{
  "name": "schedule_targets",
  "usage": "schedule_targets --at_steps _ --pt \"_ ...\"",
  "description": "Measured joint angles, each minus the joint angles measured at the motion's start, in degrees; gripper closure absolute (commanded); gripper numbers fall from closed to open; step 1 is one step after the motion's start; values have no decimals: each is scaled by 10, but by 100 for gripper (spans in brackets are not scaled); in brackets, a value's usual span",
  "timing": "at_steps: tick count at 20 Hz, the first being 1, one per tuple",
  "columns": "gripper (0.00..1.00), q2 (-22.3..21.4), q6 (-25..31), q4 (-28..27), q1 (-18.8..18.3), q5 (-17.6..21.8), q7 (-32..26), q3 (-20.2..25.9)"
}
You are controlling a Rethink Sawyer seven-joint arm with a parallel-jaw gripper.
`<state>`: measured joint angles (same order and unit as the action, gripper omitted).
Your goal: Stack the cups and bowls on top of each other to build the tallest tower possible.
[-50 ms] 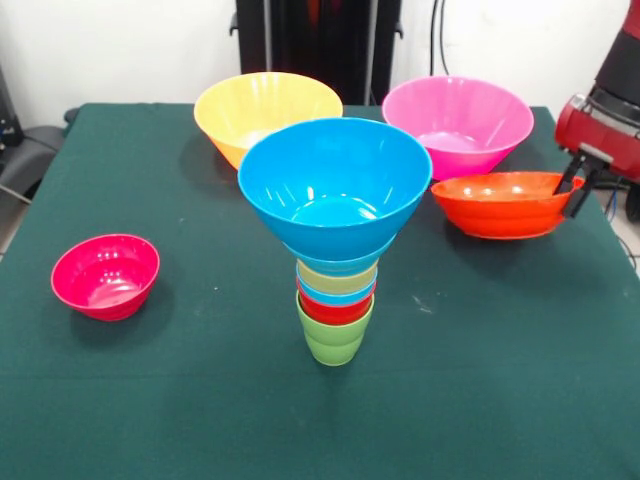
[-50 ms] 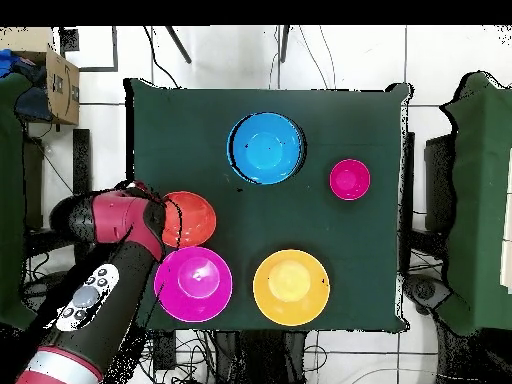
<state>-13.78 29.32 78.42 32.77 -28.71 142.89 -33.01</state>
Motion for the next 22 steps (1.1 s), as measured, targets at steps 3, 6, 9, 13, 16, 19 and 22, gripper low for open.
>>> schedule_targets --at_steps 3,6,9,13,16,19,22 --pt "100 -14 19 -7 -5 0 0 -6" --pt "100 -24 38 -14 -8 0 0 -13" --pt "100 -33 54 -27 -14 0 0 -19" --pt "100 -43 74 -41 -22 0 0 -22" --pt "100 -52 104 -60 -34 0 0 -24" --pt "100 -60 132 -76 -44 1 0 -26" --pt "100 -68 162 -92 -52 1 0 -26"
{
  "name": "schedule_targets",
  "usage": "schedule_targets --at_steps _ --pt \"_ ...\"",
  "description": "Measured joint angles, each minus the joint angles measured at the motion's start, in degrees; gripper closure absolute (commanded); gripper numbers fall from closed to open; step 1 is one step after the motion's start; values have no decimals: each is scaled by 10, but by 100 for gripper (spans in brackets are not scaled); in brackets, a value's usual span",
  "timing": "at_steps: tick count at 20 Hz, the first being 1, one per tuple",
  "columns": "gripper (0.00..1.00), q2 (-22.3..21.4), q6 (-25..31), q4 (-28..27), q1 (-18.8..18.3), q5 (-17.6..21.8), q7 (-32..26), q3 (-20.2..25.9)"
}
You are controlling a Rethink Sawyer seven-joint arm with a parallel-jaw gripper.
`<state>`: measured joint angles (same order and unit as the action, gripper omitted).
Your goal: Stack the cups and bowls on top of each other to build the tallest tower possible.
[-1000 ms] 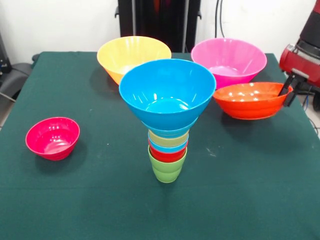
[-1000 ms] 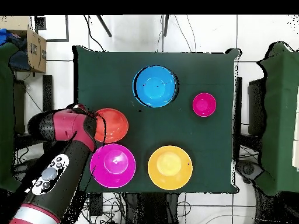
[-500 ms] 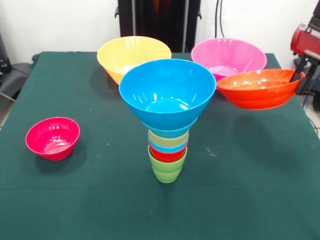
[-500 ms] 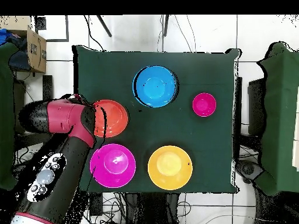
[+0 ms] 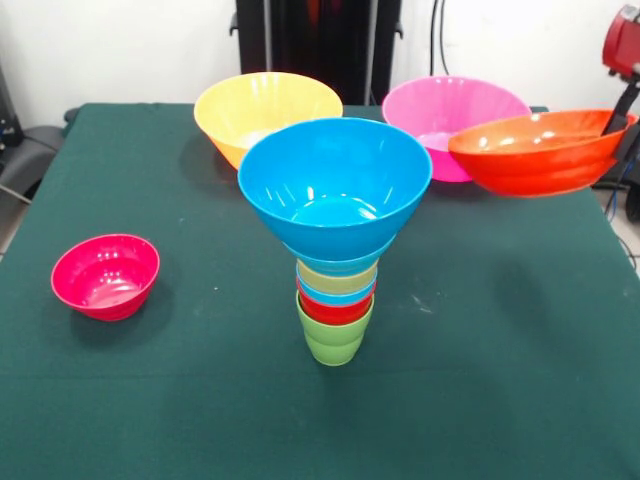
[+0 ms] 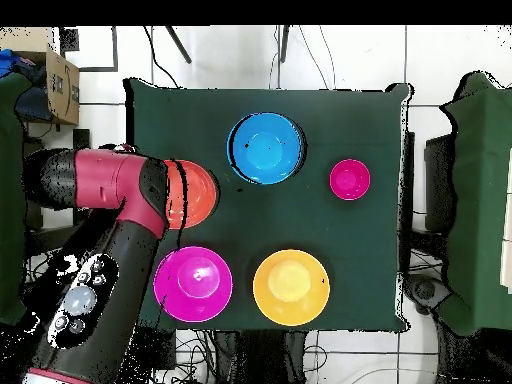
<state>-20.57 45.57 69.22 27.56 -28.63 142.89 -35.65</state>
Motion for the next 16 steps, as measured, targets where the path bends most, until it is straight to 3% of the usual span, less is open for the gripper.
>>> schedule_targets --at_steps 16 --pt "100 -34 199 -88 -27 0 0 -8"
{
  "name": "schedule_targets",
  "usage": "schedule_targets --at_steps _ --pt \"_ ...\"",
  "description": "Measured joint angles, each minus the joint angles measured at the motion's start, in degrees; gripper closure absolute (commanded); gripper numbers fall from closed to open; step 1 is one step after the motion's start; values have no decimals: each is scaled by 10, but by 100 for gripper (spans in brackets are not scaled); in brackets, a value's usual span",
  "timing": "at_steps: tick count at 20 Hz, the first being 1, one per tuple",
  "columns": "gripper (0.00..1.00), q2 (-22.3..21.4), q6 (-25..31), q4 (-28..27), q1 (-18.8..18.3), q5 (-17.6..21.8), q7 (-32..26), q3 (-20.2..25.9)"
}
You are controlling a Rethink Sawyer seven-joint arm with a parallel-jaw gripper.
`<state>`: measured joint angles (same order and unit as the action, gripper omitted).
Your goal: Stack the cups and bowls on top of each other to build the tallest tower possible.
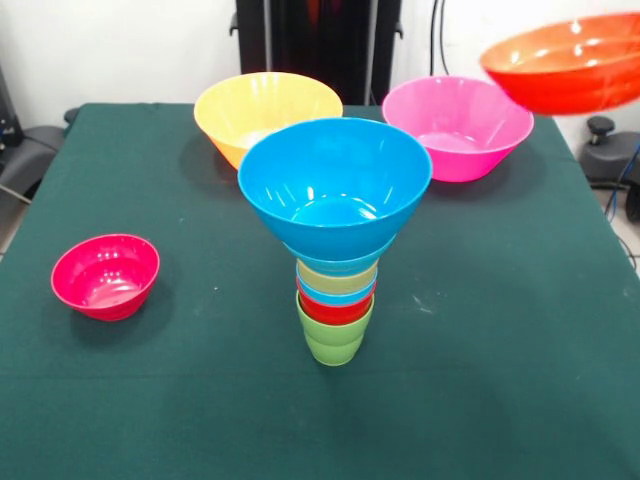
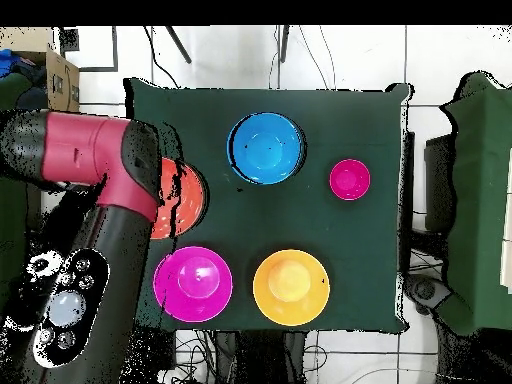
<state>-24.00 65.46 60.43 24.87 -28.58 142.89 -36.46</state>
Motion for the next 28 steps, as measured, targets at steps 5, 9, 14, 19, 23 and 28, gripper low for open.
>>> schedule_targets --at_steps 5,9,14,19,23,28 --pt "100 -10 54 -31 -2 0 0 -3" --pt "100 -16 89 -53 -7 1 0 -6" --pt "100 -21 115 -76 -17 4 0 -11" --pt "100 -23 120 -95 -33 22 0 -17" --pt "100 -24 120 -101 -43 36 0 -17" --pt "100 -24 123 -115 -65 60 0 -17"
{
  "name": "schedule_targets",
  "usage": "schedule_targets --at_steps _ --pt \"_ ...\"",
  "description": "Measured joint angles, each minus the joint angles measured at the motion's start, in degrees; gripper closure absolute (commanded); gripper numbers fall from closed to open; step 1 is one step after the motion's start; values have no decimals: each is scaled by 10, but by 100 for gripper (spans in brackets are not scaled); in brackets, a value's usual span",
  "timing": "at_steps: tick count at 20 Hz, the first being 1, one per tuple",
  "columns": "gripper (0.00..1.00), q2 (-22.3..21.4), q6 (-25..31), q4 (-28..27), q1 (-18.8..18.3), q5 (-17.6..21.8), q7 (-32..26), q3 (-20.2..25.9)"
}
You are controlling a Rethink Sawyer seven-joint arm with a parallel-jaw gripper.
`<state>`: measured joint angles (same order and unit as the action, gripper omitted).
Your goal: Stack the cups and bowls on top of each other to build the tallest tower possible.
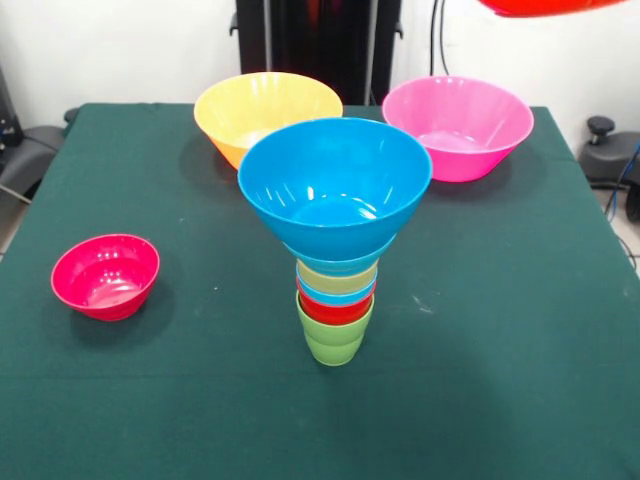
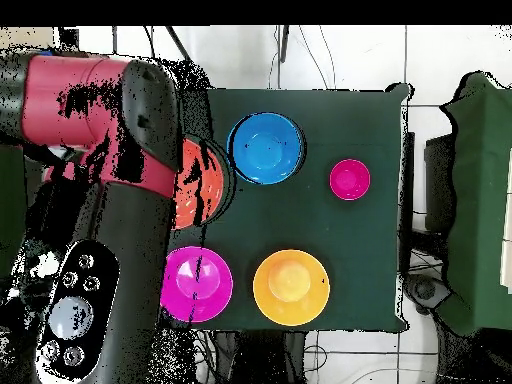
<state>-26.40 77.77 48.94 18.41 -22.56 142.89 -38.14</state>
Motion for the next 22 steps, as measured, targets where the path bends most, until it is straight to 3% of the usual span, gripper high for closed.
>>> schedule_targets --at_steps 22 --pt "100 -39 14 -12 -64 83 0 8"
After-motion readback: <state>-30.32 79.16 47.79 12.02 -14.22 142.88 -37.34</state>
